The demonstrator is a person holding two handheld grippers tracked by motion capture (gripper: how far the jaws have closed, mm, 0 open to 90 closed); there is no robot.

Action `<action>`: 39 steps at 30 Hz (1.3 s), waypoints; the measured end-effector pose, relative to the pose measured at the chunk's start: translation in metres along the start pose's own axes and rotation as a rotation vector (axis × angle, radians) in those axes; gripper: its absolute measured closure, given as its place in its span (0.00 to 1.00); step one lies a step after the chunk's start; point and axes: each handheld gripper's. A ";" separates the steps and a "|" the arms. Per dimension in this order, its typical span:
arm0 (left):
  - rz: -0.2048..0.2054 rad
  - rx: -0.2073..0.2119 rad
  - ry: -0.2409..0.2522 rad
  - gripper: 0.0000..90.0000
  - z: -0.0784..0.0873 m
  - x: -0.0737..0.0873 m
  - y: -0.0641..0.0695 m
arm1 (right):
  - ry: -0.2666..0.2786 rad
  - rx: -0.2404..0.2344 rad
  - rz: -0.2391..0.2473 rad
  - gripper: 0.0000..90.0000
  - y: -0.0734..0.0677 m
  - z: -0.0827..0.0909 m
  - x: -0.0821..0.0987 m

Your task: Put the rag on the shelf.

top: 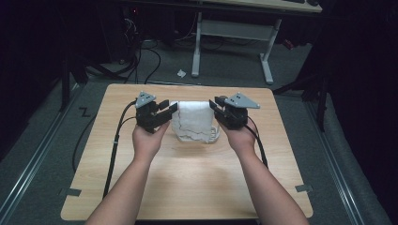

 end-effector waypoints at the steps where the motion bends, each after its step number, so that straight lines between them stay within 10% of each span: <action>1: 0.005 0.006 -0.002 0.65 -0.001 0.003 -0.001 | -0.004 0.001 0.002 0.79 -0.002 0.001 0.004; 16: -0.025 0.011 -0.006 0.66 -0.012 0.000 0.016 | -0.082 0.010 -0.029 0.78 -0.001 -0.010 0.038; 24: -0.068 0.015 -0.025 0.63 -0.018 0.000 0.025 | -0.086 0.044 -0.021 0.95 0.002 -0.005 0.041; 33: -0.112 -0.031 -0.006 0.50 0.000 0.015 0.025 | -0.093 0.057 -0.024 0.68 0.010 0.016 0.060; 39: -0.147 -0.047 -0.057 0.47 0.021 0.056 0.017 | -0.133 0.061 -0.027 0.58 0.010 0.028 0.097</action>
Point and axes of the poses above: each handheld gripper's, and its own axes: z roughly backward along the jaws, x roughly out of its underside, y roughly to its right, and after that the axes turned 15 degrees about -y, right-handed
